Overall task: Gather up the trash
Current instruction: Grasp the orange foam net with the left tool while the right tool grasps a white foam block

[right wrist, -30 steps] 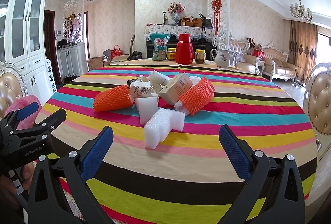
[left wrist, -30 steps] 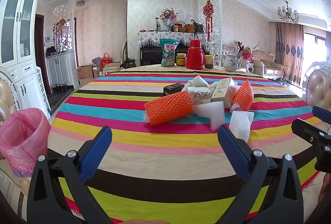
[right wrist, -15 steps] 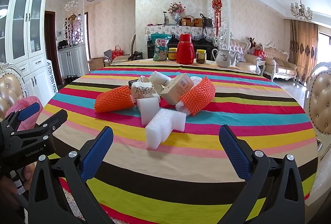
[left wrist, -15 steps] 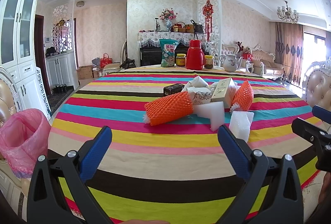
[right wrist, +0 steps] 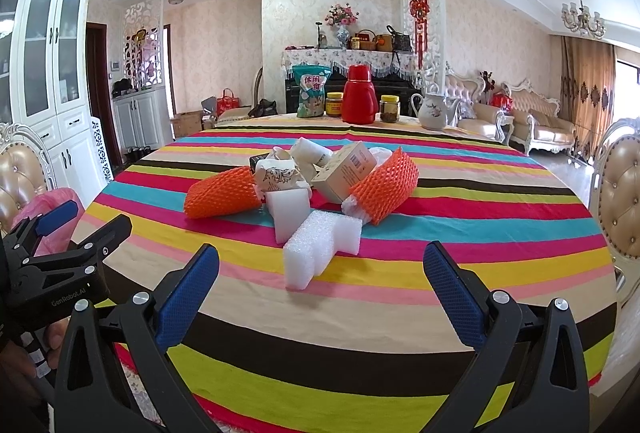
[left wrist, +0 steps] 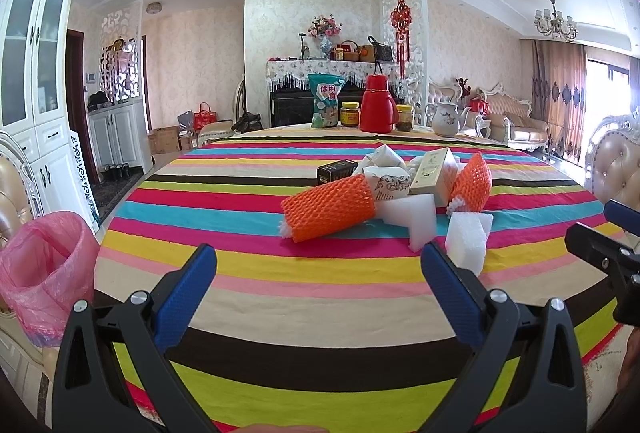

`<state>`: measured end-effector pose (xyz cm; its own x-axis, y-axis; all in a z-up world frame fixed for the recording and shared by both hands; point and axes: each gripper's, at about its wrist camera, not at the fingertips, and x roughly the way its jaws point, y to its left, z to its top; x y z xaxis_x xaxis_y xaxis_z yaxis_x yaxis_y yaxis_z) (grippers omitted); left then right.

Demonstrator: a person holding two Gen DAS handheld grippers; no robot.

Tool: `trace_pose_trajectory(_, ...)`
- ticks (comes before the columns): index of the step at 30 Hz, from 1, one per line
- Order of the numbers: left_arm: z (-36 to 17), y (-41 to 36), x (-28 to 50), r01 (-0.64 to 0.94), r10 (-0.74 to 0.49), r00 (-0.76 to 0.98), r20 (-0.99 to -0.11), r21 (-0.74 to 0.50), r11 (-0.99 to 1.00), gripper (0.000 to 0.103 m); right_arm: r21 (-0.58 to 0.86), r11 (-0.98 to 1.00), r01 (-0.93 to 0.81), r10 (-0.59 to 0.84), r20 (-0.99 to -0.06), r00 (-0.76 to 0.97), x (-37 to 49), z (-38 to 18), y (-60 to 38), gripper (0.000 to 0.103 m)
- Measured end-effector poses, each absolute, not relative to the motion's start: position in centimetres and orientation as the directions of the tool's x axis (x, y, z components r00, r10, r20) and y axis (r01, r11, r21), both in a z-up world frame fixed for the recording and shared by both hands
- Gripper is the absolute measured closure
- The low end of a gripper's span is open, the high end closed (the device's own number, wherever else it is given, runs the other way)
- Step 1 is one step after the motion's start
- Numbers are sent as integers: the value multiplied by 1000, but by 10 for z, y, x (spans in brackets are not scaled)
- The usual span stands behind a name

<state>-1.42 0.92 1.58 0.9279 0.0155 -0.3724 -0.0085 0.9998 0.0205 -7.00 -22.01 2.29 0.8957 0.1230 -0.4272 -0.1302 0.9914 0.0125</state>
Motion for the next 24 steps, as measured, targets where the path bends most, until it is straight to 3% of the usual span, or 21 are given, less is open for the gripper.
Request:
trace_pose_trajectory(13, 14, 27, 15, 17, 25, 901, -433, 93, 996, 4, 7, 989, -146, 129, -503, 855, -32, 12, -195, 7)
trace_pose_trajectory(24, -3, 57, 83, 26, 6, 814, -581, 47, 999, 4, 11, 994, -110, 93, -621, 778, 36, -12, -190, 7)
